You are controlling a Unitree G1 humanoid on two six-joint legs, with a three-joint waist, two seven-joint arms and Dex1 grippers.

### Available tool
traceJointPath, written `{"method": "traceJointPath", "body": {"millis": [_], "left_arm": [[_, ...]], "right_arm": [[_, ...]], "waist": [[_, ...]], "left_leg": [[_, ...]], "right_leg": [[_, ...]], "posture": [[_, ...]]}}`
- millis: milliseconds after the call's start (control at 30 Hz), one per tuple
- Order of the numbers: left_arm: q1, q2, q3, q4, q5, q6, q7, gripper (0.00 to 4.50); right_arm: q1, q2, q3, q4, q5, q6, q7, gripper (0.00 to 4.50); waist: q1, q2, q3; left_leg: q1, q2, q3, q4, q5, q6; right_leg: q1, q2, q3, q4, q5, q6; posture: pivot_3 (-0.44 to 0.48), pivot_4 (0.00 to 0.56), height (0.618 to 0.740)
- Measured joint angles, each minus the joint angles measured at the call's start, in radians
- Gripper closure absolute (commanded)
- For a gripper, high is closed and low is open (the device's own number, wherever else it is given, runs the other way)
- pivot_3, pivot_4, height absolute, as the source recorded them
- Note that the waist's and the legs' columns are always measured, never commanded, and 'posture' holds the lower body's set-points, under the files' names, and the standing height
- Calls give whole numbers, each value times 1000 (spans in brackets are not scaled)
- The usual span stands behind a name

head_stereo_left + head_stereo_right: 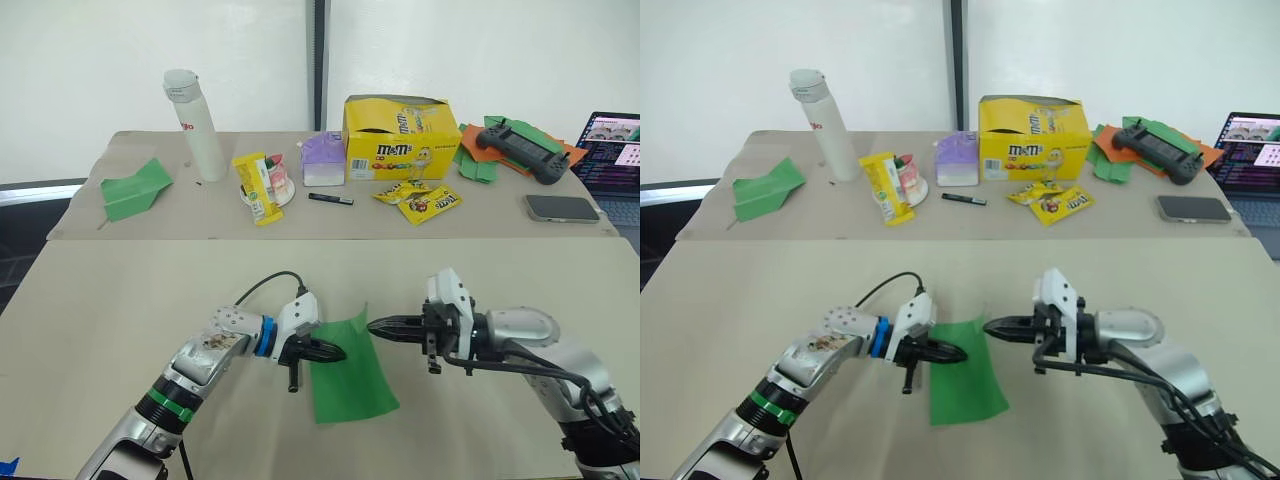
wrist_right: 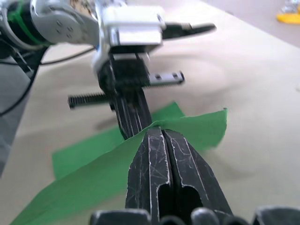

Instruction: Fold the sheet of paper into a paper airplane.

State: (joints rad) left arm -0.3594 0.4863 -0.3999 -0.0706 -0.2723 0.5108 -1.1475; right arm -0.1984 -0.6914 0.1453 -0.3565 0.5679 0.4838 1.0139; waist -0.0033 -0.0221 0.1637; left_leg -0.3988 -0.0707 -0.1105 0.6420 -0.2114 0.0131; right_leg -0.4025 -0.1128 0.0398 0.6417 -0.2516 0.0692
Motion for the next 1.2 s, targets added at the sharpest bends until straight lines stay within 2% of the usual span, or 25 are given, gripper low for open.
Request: {"method": "traceJointPath", "body": {"millis": [767, 1000, 1200], "left_arm": [[26, 6, 12, -36, -6, 19, 37, 4500], [39, 86, 43, -53, -32, 24, 6, 4500], [19, 162, 163, -53, -118, 111, -23, 4500]], "right_arm": [[-32, 98, 191, 45, -248, 29, -110, 4490], [-33, 92, 199, 64, -282, 29, -101, 4490], [-35, 90, 205, 68, -306, 29, -90, 4490]], "waist": [[-7, 0, 0], [-13, 0, 0], [-11, 0, 0]], "left_leg": [[1, 0, 0, 0, 0, 0], [2, 1, 0, 0, 0, 0], [1, 0, 0, 1, 0, 0]], "right_leg": [[-1, 0, 0, 3, 0, 0], [-1, 1, 0, 4, 0, 0], [-2, 1, 0, 4, 0, 0]], "posture": [[0, 150, 740], [0, 150, 740], [0, 150, 740]]}}
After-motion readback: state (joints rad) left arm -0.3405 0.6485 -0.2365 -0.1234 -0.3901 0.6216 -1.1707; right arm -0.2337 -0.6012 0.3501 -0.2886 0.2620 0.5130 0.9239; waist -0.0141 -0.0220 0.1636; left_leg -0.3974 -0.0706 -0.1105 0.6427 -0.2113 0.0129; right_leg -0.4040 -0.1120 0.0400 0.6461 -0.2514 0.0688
